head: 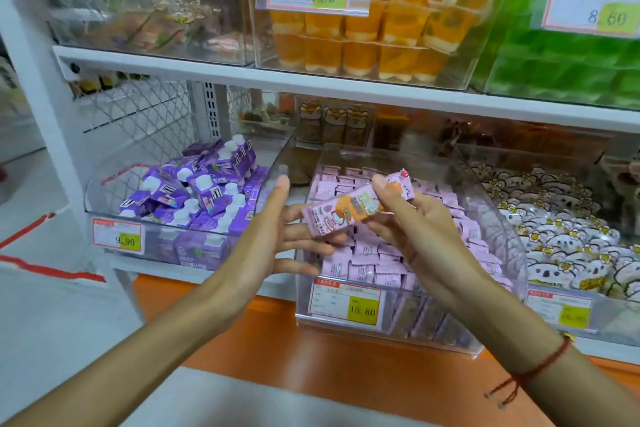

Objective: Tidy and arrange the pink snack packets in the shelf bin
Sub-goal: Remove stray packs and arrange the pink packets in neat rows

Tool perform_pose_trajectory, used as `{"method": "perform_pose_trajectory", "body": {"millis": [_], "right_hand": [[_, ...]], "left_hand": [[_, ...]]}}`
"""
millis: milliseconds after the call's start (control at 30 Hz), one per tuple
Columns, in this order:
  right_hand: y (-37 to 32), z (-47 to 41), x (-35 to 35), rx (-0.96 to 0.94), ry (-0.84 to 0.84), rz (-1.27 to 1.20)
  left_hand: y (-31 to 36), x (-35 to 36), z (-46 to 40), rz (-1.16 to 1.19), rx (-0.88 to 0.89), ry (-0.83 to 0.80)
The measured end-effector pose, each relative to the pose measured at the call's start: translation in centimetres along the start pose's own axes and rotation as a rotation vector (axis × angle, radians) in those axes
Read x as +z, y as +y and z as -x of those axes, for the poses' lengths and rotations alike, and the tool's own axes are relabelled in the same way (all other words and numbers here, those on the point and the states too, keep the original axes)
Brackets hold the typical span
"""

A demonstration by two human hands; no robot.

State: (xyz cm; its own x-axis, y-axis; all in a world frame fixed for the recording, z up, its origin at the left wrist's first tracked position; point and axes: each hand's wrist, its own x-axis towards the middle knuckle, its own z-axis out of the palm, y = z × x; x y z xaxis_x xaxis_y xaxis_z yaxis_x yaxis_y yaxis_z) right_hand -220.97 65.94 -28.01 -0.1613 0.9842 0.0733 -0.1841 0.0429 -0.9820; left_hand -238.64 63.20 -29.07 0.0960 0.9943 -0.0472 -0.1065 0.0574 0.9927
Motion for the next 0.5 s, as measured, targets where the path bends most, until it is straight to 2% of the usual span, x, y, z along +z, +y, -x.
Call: {"method": "perform_pose_trajectory", "body": {"millis": [100,233,400,500], "right_hand": [[-0.3,0.1,0.2,-0.032,-0.004,0.047],[-0.8,0.9,0.4,-0.181,0.054,0.198],[-1.2,2.3,1.4,-0.269,-0.018,0.264],[-1.5,2.6,1.8,-0.273,-0.133,0.247]], "left_hand": [[0.1,0.0,0.7,-0.161,0.155,0.069],[0.2,0.1,1.1,-0.372,0.385,0.088],[0.2,-0.5,1.5,-0.699,0.493,0.036],[0.5,-0.9,1.9,-0.722,0.576,0.007]]}}
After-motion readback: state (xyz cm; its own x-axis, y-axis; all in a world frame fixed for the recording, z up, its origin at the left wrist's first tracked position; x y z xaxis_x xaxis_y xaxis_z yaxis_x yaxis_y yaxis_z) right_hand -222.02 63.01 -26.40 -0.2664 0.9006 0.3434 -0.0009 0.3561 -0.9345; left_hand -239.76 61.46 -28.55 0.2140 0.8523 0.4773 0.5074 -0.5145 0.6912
